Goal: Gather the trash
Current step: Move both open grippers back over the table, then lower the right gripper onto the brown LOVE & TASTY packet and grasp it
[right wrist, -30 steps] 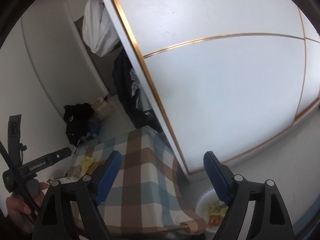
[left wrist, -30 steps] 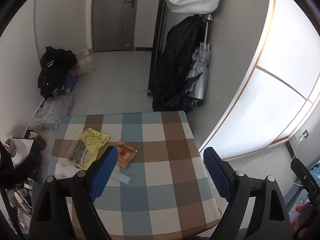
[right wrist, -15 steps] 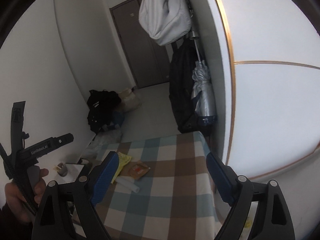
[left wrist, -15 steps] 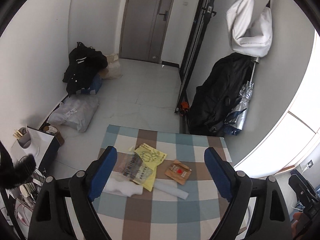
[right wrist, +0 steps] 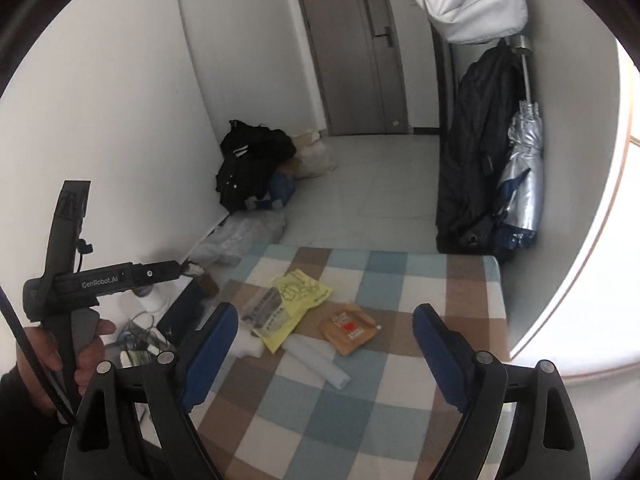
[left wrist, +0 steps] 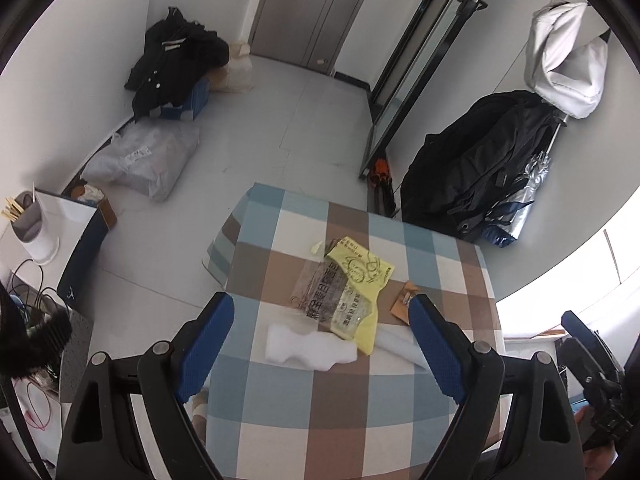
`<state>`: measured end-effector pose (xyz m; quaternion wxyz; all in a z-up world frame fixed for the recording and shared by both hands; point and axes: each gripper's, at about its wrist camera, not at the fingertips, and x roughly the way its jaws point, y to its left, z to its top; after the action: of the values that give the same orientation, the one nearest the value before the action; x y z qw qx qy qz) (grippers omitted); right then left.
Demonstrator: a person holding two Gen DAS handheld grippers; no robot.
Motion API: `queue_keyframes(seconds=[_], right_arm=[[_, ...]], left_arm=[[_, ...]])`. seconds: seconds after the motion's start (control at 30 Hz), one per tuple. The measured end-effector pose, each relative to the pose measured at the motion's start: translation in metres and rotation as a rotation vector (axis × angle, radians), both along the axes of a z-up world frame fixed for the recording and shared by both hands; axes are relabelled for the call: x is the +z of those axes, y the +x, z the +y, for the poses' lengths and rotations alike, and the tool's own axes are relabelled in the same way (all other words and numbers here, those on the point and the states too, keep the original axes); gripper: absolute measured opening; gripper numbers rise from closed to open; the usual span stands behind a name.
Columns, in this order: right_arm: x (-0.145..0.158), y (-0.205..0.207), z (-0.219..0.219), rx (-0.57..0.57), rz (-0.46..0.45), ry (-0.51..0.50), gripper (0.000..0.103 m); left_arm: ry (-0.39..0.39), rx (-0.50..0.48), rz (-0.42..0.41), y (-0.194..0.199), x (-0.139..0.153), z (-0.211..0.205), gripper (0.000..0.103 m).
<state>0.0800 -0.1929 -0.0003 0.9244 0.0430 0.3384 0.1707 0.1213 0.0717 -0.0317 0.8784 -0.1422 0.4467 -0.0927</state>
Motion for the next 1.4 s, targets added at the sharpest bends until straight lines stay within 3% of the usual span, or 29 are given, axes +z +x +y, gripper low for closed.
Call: queue_keyframes(seconds=[0.13, 0.33, 0.47, 0.63, 0.77, 1.13, 1.23, 1.4], right_arm=[[-0.017, 0.021, 0.01, 0.041, 0.043, -0.041, 0.089], [-0.05, 0.062, 0.018, 0.104, 0.152, -0.122, 0.089], [-0.065, 0.082, 0.021, 0.174, 0.156, -0.191, 0.089], [-0.093, 0.106, 0.022, 0.226, 0.244, -0.163, 0.089], [-0.109, 0.111, 0.036, 0.286, 0.262, -0.238, 0.088], [-0.129, 0.126, 0.037, 0.308, 0.288, -0.289, 0.087], [-0.134, 0.13, 0.035, 0.291, 0.33, -0.289, 0.077], [-0.14, 0.131, 0.039, 0.29, 0.343, -0.322, 0.077]], left_arm=[[0.007, 0.014, 0.007, 0.004, -0.002, 0.011, 0.087], [-0.049, 0.035, 0.035, 0.014, -0.004, 0.027, 0.087], [-0.053, 0.059, 0.055, 0.02, -0.006, 0.031, 0.087], [-0.105, 0.077, 0.077, 0.03, -0.006, 0.033, 0.087], [-0.073, 0.067, 0.067, 0.033, -0.003, 0.028, 0.087], [-0.073, 0.065, 0.108, 0.04, -0.01, 0.024, 0.087], [-0.071, 0.067, 0.111, 0.04, -0.011, 0.023, 0.087], [-0.079, 0.075, 0.138, 0.041, -0.017, 0.022, 0.087]])
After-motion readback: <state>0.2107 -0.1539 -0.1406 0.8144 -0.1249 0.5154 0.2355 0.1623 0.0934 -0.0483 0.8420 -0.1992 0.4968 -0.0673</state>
